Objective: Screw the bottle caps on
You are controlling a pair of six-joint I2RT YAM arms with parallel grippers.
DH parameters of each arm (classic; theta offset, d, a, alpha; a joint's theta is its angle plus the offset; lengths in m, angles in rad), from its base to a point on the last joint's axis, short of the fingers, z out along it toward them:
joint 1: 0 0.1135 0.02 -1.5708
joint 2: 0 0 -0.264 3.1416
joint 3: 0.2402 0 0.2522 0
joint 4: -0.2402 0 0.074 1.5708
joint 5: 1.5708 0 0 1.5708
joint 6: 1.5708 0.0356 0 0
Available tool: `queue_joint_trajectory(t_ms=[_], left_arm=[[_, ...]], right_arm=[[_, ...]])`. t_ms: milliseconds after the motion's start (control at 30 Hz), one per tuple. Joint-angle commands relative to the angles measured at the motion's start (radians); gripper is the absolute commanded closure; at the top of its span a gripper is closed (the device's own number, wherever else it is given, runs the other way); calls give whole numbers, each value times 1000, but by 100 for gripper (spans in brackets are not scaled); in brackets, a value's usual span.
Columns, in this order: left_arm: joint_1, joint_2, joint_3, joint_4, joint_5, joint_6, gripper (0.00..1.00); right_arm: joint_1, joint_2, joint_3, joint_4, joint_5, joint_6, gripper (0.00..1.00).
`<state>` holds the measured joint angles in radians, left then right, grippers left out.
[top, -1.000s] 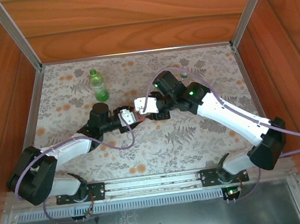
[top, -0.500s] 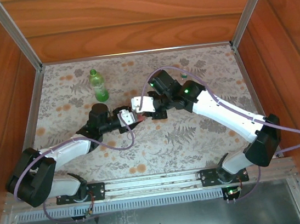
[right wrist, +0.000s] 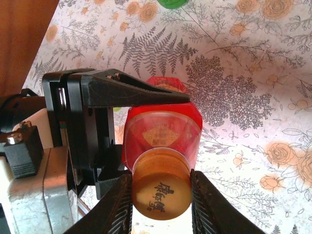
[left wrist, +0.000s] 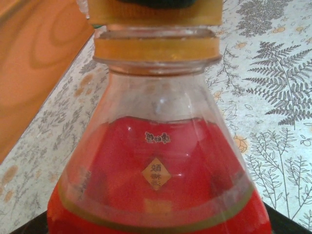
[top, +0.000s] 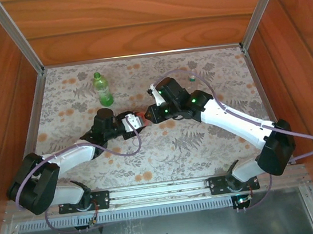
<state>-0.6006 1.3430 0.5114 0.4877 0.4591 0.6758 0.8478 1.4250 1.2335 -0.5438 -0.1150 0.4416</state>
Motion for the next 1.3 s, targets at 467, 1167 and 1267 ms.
queue_joint_trajectory(t_ms=[467, 1167, 1267], left_arm=[[-23, -63, -2, 49, -27, 27, 44], [-29, -92, -25, 49, -61, 72, 44], [-29, -84, -22, 48, -53, 74, 44]], right_arm=[[-29, -162, -39, -126, -109, -1334, 43], [-29, 18, 97, -110, -117, -1405, 64], [-30, 17, 104, -110, -132, -1385, 77]])
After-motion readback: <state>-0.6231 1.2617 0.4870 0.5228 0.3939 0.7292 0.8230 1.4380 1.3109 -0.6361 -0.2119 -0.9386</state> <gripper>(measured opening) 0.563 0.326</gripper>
